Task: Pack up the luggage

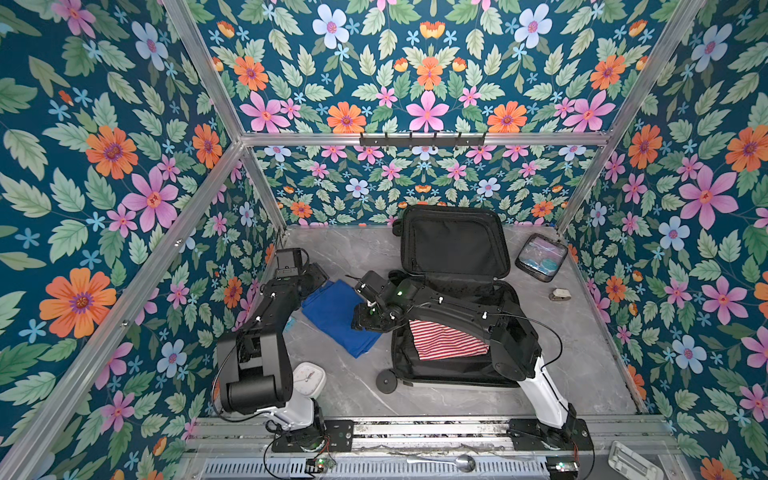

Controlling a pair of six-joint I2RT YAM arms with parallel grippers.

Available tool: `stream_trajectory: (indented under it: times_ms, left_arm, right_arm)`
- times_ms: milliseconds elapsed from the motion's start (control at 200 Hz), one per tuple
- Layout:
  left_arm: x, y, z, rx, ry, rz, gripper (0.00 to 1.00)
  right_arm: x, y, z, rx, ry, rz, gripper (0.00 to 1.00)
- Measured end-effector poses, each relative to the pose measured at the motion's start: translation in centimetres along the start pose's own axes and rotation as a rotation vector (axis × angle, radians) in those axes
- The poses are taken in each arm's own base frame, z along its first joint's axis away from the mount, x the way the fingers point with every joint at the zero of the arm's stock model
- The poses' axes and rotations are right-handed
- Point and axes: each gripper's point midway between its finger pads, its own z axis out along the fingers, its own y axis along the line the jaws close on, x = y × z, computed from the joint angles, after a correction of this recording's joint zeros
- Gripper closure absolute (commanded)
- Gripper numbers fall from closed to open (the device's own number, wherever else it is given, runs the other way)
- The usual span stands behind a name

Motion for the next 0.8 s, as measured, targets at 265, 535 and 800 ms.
stream_trajectory:
  times_ms: [265,535,800]
  left_arm:
    - [0.0,3.0,3.8,-0.086,0.091,0.045,0.23]
    - [-0.3,4.9,5.4,-0.133,0.120,0.021,0.20]
    - [-0.6,5.4,6.9,-0.159,0.134,0.038,0.21]
  right_arm:
    - [0.6,-1.8,1.2,0.013,-0.009,0.083,0.31]
    - [0.9,-3.4,1.3,0.037,-0.039,0.142,0.07]
    - [-0.1,-2.6,1.7,0.027,-0.054,0.144,0.06]
